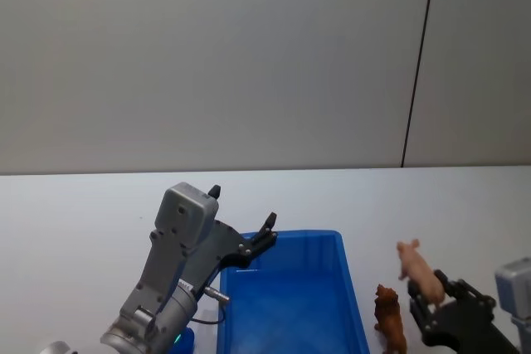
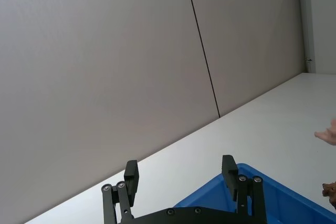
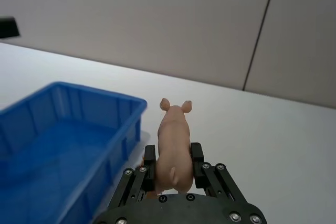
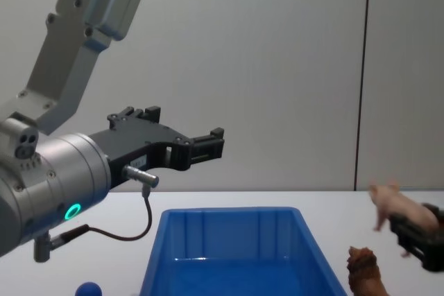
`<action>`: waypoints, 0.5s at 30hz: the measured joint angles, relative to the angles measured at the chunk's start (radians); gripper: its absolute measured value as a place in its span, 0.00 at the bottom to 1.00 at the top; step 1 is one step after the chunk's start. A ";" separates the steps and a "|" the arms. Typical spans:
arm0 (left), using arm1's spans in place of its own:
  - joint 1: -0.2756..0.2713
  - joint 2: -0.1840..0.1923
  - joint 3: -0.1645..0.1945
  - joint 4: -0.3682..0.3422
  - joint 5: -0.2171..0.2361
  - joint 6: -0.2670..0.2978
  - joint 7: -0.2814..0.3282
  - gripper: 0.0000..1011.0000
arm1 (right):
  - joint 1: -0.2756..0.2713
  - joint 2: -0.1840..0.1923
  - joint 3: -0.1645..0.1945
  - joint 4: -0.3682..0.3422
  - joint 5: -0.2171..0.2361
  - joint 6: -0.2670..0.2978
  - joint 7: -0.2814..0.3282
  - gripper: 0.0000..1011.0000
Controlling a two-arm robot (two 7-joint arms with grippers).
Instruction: Pick up the two dolls from the table and place them into the box.
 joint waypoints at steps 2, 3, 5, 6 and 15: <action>0.000 0.000 0.000 0.000 0.000 0.000 0.000 0.99 | 0.009 -0.005 -0.003 -0.007 -0.001 -0.007 0.024 0.38; 0.000 0.000 0.000 0.000 0.000 0.000 0.000 0.99 | 0.015 -0.008 -0.005 -0.010 -0.001 -0.009 0.039 0.38; 0.000 0.000 0.000 0.000 0.000 0.000 0.000 0.99 | 0.022 -0.012 -0.007 -0.012 -0.001 -0.012 0.058 0.38; 0.000 0.000 0.000 0.000 0.000 0.000 0.000 0.99 | 0.027 -0.015 -0.009 -0.013 -0.001 -0.013 0.066 0.38; 0.000 0.000 0.000 0.000 0.000 0.000 0.000 0.99 | 0.083 -0.056 -0.034 0.003 -0.004 -0.017 0.178 0.38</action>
